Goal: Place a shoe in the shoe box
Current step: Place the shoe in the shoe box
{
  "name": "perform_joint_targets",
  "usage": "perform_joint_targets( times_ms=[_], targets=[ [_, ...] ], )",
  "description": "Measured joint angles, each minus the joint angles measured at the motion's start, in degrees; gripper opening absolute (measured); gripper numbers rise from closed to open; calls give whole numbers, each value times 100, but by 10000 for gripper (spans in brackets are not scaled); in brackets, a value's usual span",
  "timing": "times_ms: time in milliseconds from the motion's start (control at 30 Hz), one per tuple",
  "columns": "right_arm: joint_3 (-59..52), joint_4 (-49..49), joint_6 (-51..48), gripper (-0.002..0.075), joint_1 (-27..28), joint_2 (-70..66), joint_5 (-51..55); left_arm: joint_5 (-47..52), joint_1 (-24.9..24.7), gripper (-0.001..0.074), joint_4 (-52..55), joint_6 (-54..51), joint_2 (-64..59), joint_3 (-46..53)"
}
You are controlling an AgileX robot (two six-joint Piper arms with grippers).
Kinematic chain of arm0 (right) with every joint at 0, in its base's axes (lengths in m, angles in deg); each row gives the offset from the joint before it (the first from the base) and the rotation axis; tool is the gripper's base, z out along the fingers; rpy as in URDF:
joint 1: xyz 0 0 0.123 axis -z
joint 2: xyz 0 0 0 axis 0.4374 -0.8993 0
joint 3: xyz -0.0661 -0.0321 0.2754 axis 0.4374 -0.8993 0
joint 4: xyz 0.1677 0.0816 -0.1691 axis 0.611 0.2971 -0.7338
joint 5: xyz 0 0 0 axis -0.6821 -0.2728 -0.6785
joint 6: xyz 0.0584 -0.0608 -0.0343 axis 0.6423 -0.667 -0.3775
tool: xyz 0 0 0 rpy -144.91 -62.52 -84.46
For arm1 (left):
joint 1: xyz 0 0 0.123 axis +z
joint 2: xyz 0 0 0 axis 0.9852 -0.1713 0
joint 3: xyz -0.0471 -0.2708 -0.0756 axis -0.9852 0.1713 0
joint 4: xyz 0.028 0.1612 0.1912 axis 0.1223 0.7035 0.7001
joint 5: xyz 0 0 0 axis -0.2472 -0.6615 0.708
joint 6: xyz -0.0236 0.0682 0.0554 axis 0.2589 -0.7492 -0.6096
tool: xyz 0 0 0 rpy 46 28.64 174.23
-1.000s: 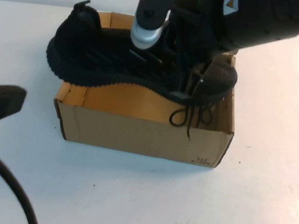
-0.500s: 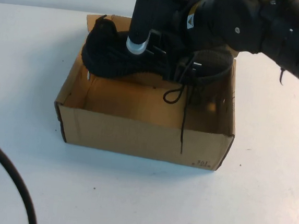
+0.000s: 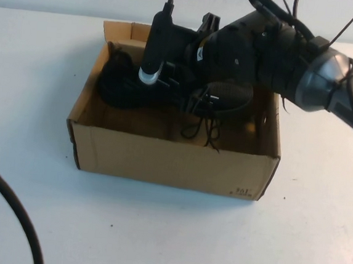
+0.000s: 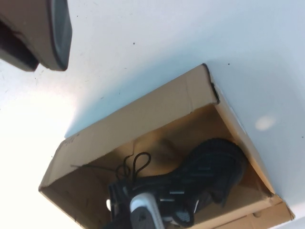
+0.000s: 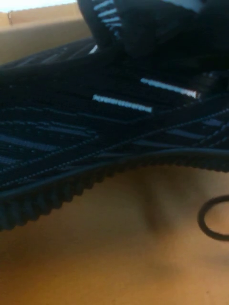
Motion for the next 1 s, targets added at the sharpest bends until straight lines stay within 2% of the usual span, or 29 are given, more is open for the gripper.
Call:
perform_joint_targets(
  times_ms=[833, 1000],
  targets=[
    [13, 27, 44, 17, 344, -624, -646, 45, 0, 12, 0, 18, 0, 0],
    [13, 23, 182, 71, 344, -714, -682, 72, 0, 12, 0, 18, 0, 0]
  ],
)
